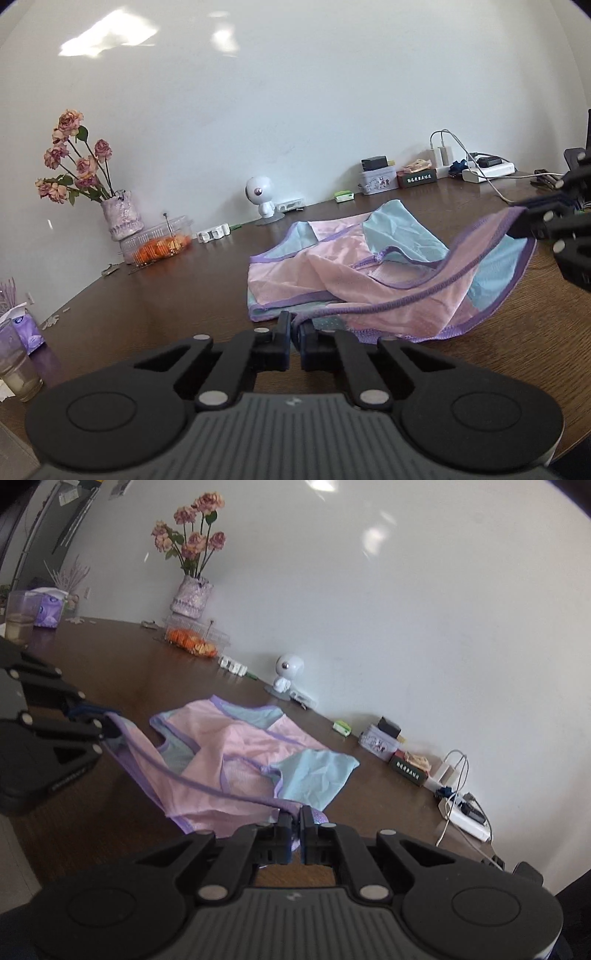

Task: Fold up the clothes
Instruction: 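Lift the garment high with both grippers, stretching it between them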

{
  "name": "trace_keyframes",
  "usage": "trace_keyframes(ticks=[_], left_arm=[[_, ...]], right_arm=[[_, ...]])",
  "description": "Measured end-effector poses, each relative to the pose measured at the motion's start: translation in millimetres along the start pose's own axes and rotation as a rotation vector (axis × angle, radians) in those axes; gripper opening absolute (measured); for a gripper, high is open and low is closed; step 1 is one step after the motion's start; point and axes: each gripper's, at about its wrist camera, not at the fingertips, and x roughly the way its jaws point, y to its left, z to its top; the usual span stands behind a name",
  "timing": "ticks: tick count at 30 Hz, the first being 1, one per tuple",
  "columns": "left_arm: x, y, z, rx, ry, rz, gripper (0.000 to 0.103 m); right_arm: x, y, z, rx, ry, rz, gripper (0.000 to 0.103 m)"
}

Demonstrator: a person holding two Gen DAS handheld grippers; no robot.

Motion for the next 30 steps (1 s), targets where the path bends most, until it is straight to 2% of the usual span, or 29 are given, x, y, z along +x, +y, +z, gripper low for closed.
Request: trace_keyframes(ticks=[2,4,5,6,10,13,15,16,17,19,23,30], left_arm=[[2.5,3.7,-0.4,-0.019,0.041,-0.034,0.007],[0.3,3.4,-1.9,-0.016,0.048,-0.066,0.012],[-1.4,1.2,-2.5,0.001,0.042,-0.067,0.021],[-2.3,-2.0,-3.4,0.023,0.036,-0.064,0.024],[4.6,-9.2,-6.0,0.077,0.060,-0.091,0.026],[10.9,-8.7,-6.6,0.077,0.075,-0.101,0.026],[16.2,-5.9,-6.6,0.058,0.093,-0.117,0.020],[19.3,-4.8,-6.3,0.050,0.102,-0.124,0.010],[22.1,-3.5,-5.4,0.042,0.107,-0.128,0.006],[26.9,-0.3,-0.7,0.027,0.105,-0.130,0.003],[41.0,11.9,26.9,-0.010,0.062,-0.127,0.002],[77.3,29.9,122.6,-0.009,-0.091,-0.107,0.002]], right_arm=[[9.3,5.5,-5.2,-0.025,0.040,0.021,0.003],[17.2,11.9,-10.3,-0.049,0.070,0.046,0.003],[19.2,14.7,-11.7,-0.056,0.075,0.050,0.003],[20.7,18.0,-12.8,-0.066,0.082,0.051,0.003],[21.4,23.0,-16.8,-0.095,0.091,0.036,0.008],[22.6,21.0,-21.1,-0.088,0.110,0.038,0.008],[24.6,19.9,-24.4,-0.101,0.118,0.007,0.010],[26.4,18.9,-25.3,-0.105,0.122,-0.008,0.010],[28.3,17.8,-26.2,-0.110,0.126,-0.023,0.010],[33.2,14.1,-27.4,-0.105,0.128,-0.037,0.010],[51.6,-6.9,-18.3,-0.035,0.112,0.005,0.003],[70.6,-68.5,53.6,0.015,-0.030,-0.061,0.003]])
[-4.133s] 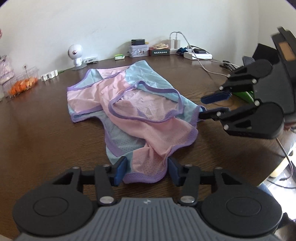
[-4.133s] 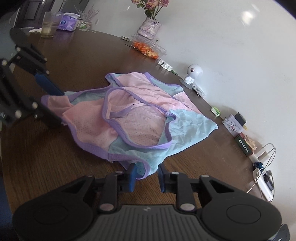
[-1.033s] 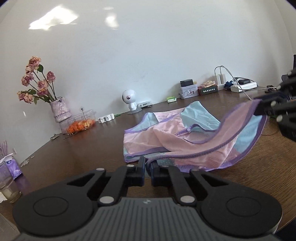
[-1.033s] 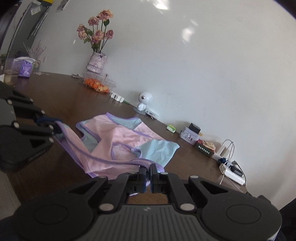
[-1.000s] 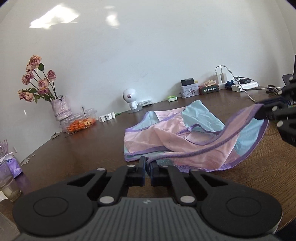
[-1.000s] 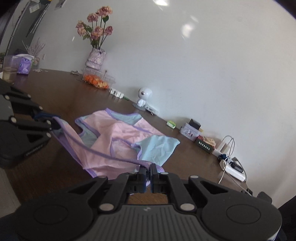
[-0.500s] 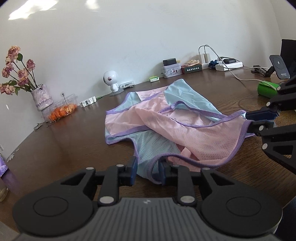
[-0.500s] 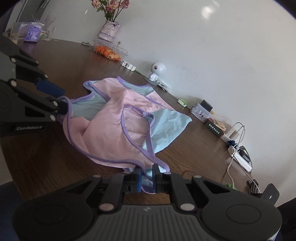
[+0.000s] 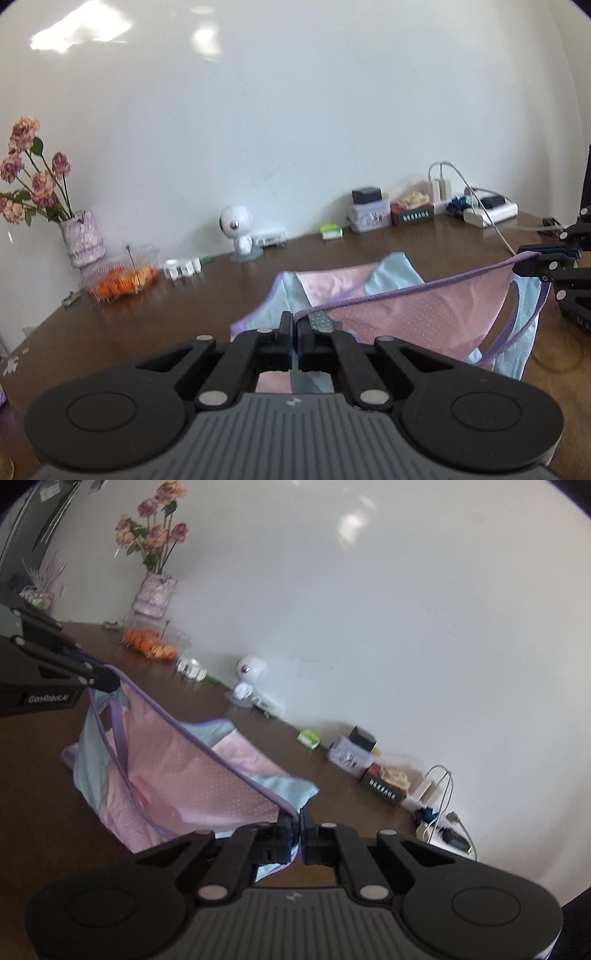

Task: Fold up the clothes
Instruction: 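Lift the garment high with both grippers, stretching it between them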

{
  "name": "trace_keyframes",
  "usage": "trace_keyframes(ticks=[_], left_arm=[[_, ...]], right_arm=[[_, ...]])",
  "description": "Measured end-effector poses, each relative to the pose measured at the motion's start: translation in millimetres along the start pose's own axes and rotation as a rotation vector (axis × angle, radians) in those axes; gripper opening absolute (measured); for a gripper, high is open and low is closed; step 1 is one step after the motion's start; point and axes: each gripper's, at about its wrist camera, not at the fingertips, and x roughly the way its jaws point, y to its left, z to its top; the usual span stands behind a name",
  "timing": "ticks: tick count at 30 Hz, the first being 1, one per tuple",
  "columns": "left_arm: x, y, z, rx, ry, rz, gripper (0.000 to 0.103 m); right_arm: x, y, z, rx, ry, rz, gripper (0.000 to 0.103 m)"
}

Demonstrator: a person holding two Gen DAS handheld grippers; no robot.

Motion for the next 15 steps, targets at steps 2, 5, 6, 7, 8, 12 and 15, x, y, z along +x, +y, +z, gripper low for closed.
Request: trace_keyframes(ticks=[2,5,6,7,8,12,15], left_arm=[[-1.1,5.8,26.3,-0.017,-0.041,-0.001,0.002],[-9.2,11.8,61.1,-0.023,-0.097,0.005,0.002],[-12.1,13.9,72.6,-0.023,-0.113,0.005,0.002],[-15.4,16.0,83.5,-0.023,-0.126,0.004,0.002],[-18.9,18.2,94.1,-0.025,-0.137,0.003,0.002],[-33.8,29.0,133.3,-0.032,-0.175,-0.004,0.002],[-47.4,38.0,159.2,-0.033,-0.188,-0.005,0.002]], right_arm=[[-2.0,-16.7,22.3,0.013,-0.036,-0.015,0.003],[-11.9,-38.6,56.1,0.013,-0.077,-0.028,0.003],[-15.6,-44.3,66.3,0.009,-0.091,-0.030,0.003],[-19.3,-50.0,76.5,0.004,-0.105,-0.032,0.003],[-23.0,-55.7,86.7,0.000,-0.119,-0.034,0.003],[-41.4,-78.1,122.1,0.004,-0.173,-0.053,0.003],[-60.8,-95.5,145.2,0.014,-0.201,-0.047,0.003]])
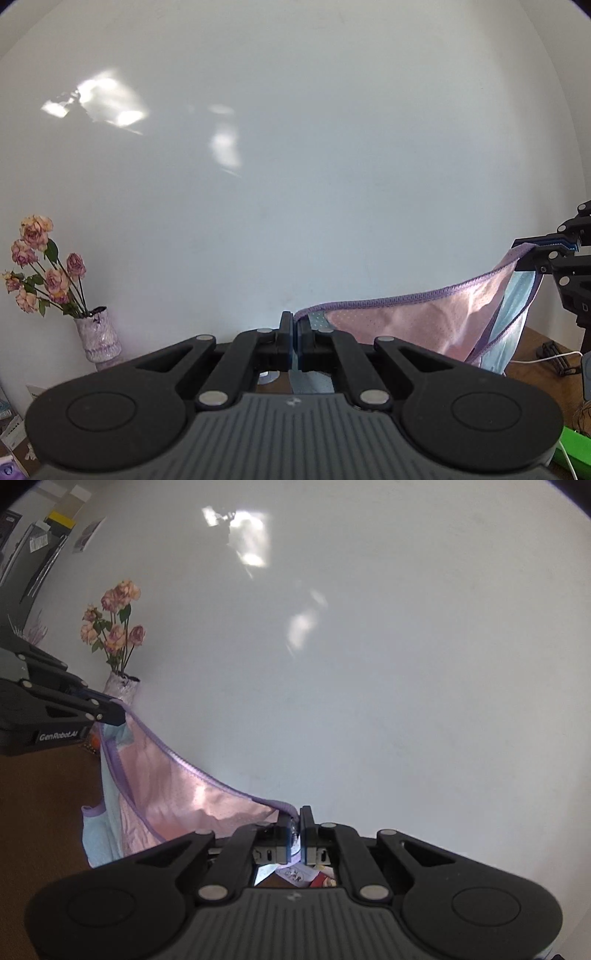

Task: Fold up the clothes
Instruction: 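Lift the garment high with both grippers, stretching it between them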

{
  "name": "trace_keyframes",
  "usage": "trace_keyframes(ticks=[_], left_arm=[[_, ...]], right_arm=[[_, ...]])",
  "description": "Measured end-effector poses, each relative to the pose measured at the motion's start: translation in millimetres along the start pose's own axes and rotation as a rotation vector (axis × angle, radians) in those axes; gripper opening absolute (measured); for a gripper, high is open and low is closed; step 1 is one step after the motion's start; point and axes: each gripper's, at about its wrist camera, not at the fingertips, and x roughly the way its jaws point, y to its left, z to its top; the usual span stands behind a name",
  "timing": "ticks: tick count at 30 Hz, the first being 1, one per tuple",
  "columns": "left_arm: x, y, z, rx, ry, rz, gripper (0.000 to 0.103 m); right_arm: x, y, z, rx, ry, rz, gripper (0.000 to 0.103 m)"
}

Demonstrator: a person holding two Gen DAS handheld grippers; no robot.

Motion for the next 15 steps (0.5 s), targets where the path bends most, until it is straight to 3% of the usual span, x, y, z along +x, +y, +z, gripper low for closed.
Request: trace_keyframes(ticks=[9,15], left_arm=[[-47.3,20.4,100.4,0.012,-0.070,-0.076,0.002],[-103.5,28.1,157.2,0.031,-0.153,-0.113,0.002]], right_arm=[[-60.8,-50.6,86.3,-0.014,-0.091,-0.011,0.003],[-113.6,-72.1,127.6,-0.033,-0.164,-0.054,0.003]])
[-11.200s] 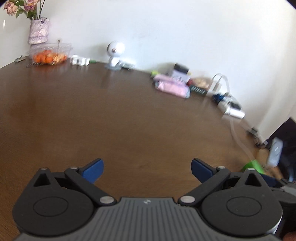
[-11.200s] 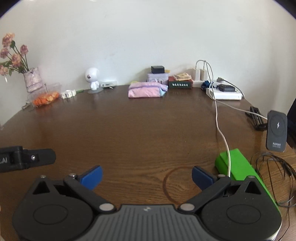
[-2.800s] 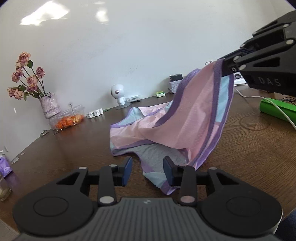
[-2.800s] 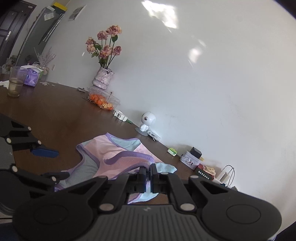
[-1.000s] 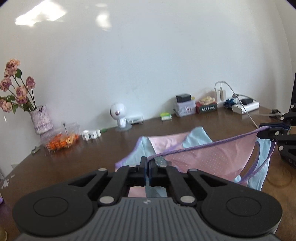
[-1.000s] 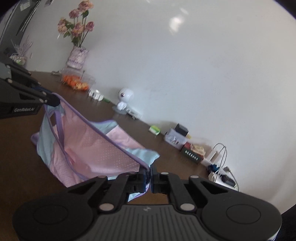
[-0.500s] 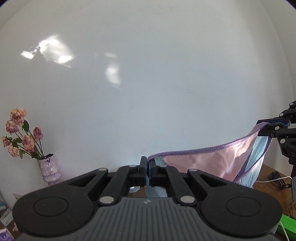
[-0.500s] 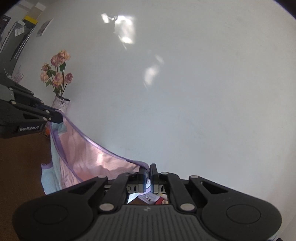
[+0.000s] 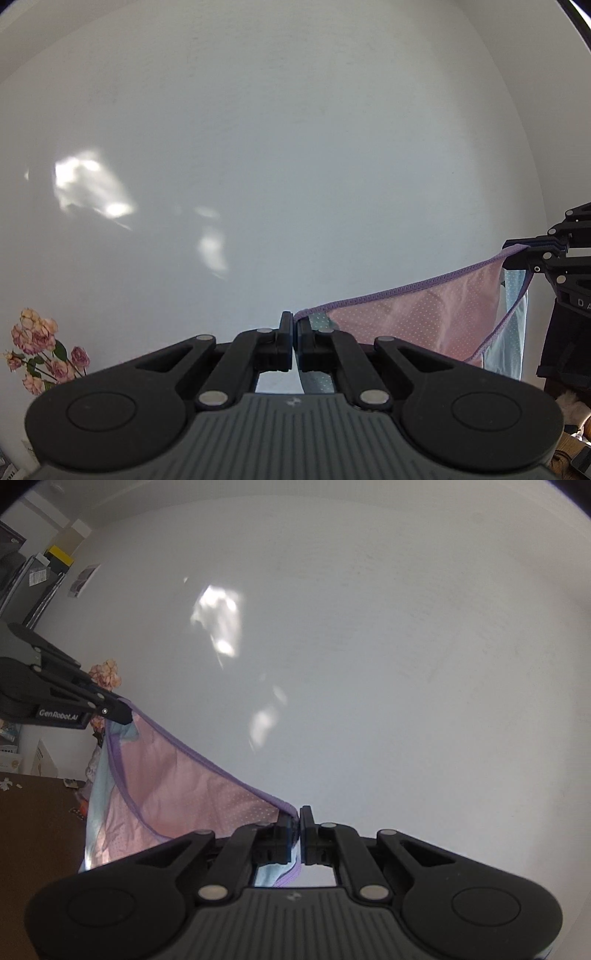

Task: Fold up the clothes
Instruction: 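Lift the garment high with both grippers, stretching it between them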

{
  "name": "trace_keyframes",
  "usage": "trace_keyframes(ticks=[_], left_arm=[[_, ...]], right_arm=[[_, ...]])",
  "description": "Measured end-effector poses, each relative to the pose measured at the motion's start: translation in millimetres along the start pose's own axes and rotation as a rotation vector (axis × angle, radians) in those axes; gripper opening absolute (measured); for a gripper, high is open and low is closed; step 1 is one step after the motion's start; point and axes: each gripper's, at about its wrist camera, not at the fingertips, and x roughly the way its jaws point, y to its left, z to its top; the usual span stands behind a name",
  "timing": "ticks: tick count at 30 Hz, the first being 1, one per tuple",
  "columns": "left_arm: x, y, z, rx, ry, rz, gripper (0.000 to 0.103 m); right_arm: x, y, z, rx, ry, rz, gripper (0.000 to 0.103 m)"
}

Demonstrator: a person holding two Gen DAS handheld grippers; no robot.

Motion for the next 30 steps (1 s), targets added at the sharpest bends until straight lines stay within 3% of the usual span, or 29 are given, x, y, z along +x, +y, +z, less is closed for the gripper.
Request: trace_keyframes(ticks=[9,15,21,26,30], left_arm=[[-55.2,-9.6,63.1,0.074,-0.113,0.021,0.002],[-60.0,-6.6,60.6,0.067,-0.082,-0.009,0.002],[-8.8,-4.4,17.0,0.059,0.028,-0.045,0.002],[73.6,-7.8,-49.2,0.055,0.140,-0.062,0.002],[147.3,-15.0,-105.8,0.050,0.192,-0.056,0.002]], right_arm=[[-58.9,-15.5,54.0,-0.068,-0.083,-0.057,0.003],[-62.4,-16.3,59.1,-0.081,-0.073,-0.037,0.003],[-9.0,-8.1,26.9,-0.077,0.036,0.012,0.003],[70.1,4.5,-25.2,-0.067,0.155,0.051,0.003],[140.0,17.4,-73.2,-0.065,0.204,0.013,0.003]])
